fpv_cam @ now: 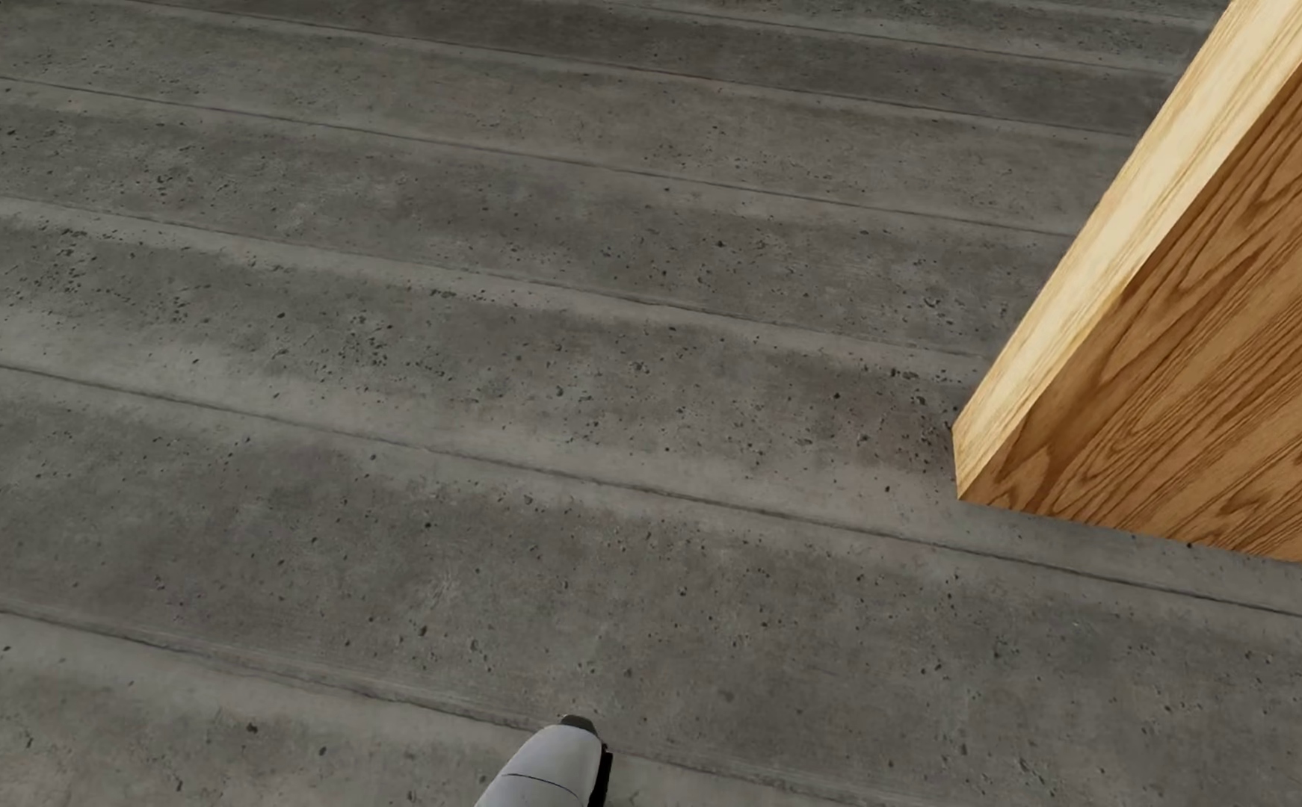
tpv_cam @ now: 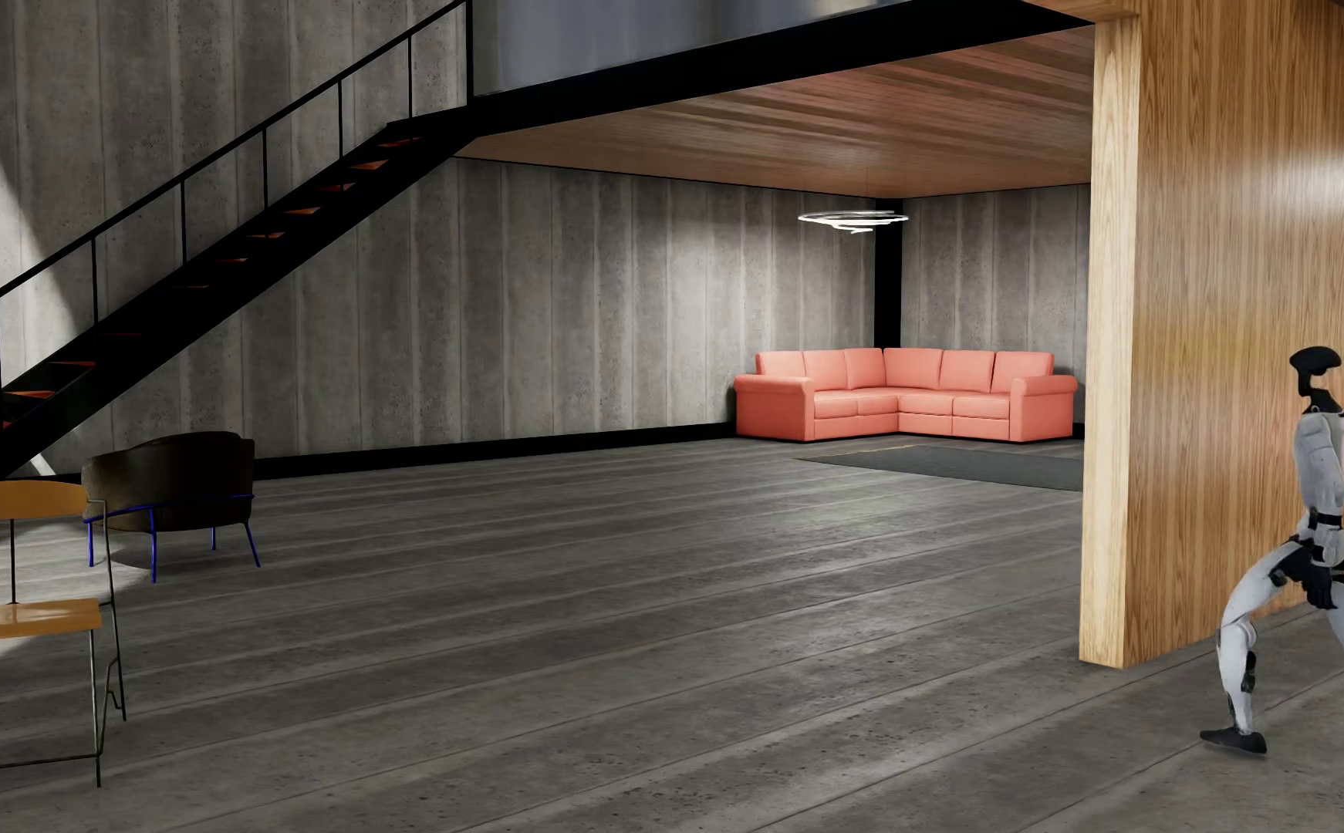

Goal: Head to the sofa

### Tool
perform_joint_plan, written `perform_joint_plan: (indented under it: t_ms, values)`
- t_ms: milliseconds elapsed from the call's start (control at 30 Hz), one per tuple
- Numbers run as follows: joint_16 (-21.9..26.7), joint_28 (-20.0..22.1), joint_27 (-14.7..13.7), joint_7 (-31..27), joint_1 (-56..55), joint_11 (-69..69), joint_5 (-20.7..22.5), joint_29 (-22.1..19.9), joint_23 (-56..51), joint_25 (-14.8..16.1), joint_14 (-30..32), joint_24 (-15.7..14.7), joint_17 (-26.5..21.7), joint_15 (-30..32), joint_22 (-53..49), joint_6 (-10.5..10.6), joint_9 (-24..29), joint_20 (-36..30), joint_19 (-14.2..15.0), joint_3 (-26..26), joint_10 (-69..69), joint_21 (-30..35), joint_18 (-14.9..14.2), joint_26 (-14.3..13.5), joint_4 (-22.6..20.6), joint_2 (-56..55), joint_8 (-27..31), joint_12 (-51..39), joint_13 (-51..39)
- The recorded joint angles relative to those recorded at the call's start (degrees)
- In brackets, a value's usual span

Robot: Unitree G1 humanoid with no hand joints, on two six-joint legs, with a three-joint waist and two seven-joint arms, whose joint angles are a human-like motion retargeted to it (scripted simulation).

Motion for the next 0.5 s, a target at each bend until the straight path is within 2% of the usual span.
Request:
perform_joint_plan:
  t_ms: [33, 67, 133, 167, 200, 233, 267, 300, 333, 367, 400, 433, 467, 500]
  values:
    - [-0.2, 0.0, 0.0, 0.0, -1.6, 1.9, -1.6, 0.0, 2.6, 0.0, -1.8, 0.0, 1.5, 3.3, 0.5, -0.7, -0.8, 0.3, 0.0, 1.5, 4.3, -3.0, 0.0, 0.0, -0.6, -0.8, 0.0, 0.1, 1.0]
    - [0.6, 0.0, 0.0, 0.0, 0.0, 5.0, -2.6, 0.0, 3.4, 0.0, -3.8, 0.0, 1.4, 8.7, -0.4, -1.7, -0.7, -0.1, 0.0, 1.9, 7.2, 0.6, 0.0, 0.0, -1.3, -0.3, 0.0, 0.7, 1.7]
    - [-0.2, 0.0, 0.0, 0.0, 3.9, 21.0, -3.5, 0.0, 3.8, 0.0, -8.3, 0.0, 1.1, 27.8, 1.2, -0.9, -2.2, -1.1, 0.0, 0.5, 9.5, 1.2, 0.0, 0.0, -2.0, -7.3, 0.0, -0.3, 5.0]
    - [-0.2, 0.0, 0.0, 0.0, 8.6, 33.4, -5.2, 0.0, 4.1, 0.0, -10.3, 0.0, 1.6, 33.4, -0.1, -1.4, -0.1, 0.1, 0.0, -0.5, 8.7, 1.6, 0.0, 0.0, -4.2, -12.6, 0.0, -1.0, 5.6]
    - [-0.9, 0.0, 0.0, 0.0, 12.1, 45.4, -5.6, 0.0, 2.9, 0.0, -11.7, 0.0, 1.2, 33.2, -1.5, -1.4, 0.8, 0.3, 0.0, -4.6, 7.2, 0.3, 0.0, 0.0, -6.2, -19.0, 0.0, -1.7, 7.1]
    - [-0.6, 0.0, 0.0, 0.0, 17.6, 52.7, -4.6, 0.0, 3.7, 0.0, -12.4, 0.0, 0.7, 31.8, -2.3, -0.3, 1.6, -0.6, 0.0, -7.4, 4.6, 1.8, 0.0, 0.0, -6.0, -24.2, 0.0, -2.5, 7.7]
    - [-0.5, 0.0, 0.0, 0.0, 22.2, 54.2, -3.4, 0.0, 4.2, 0.0, -12.8, 0.0, 1.2, 31.5, -4.5, 0.7, 1.3, -0.3, 0.0, -10.7, 1.6, 0.5, 0.0, 0.0, -5.5, -30.5, 0.0, -2.9, 9.0]
    - [-0.5, 0.0, 0.0, 0.0, 27.0, 49.6, -3.1, 0.0, 3.6, 0.0, -12.4, 0.0, 1.5, 33.7, -6.2, 1.2, 1.9, -0.3, 0.0, -15.1, -2.2, -2.5, 0.0, 0.0, -5.8, -35.4, 0.0, -3.7, 10.2]
    - [-0.6, 0.0, 0.0, 0.0, 32.6, 40.3, -2.2, 0.0, 2.0, 0.0, -11.8, 0.0, 0.9, 37.0, -8.2, 2.3, 2.3, 0.7, 0.0, -18.5, -5.9, -3.5, 0.0, 0.0, -5.3, -38.6, 0.0, -4.1, 11.9]
    - [0.5, 0.0, 0.0, 0.0, 36.9, 29.4, -1.3, 0.0, 2.3, 0.0, -11.3, 0.0, 0.2, 40.4, -10.1, 2.7, 2.3, 0.4, 0.0, -20.8, -9.6, -1.2, 0.0, 0.0, -4.9, -41.8, 0.0, -5.1, 12.1]
    - [1.2, 0.0, 0.0, 0.0, 41.1, 18.6, -1.2, 0.0, 1.7, 0.0, -11.8, 0.0, -0.2, 40.4, -11.8, 2.8, 2.1, 0.5, 0.0, -22.6, -12.0, -1.3, 0.0, 0.0, -4.7, -44.0, 0.0, -6.4, 13.2]
    - [1.9, 0.0, 0.0, 0.0, 44.8, 9.1, -1.2, 0.0, 1.8, 0.0, -12.8, 0.0, -0.1, 33.0, -13.3, 2.7, 1.6, 1.0, 0.0, -24.5, -14.0, -2.1, 0.0, 0.0, -4.7, -45.8, 0.0, -7.4, 13.7]
    - [2.6, 0.0, 0.0, 0.0, 47.7, 3.4, -1.5, 0.0, 1.2, 0.0, -13.9, 0.0, -0.3, 20.2, -14.4, 2.5, 0.8, 1.1, 0.0, -25.4, -14.7, -1.4, 0.0, 0.0, -4.6, -47.2, 0.0, -8.7, 14.4]
    - [2.9, 0.0, 0.0, 0.0, 49.5, 3.2, -1.6, 0.0, 2.4, 0.0, -14.8, 0.0, -0.1, 12.0, -14.5, 2.8, 0.2, 1.7, 0.0, -26.4, -14.3, -1.1, 0.0, 0.0, -4.1, -48.6, 0.0, -9.8, 14.7]
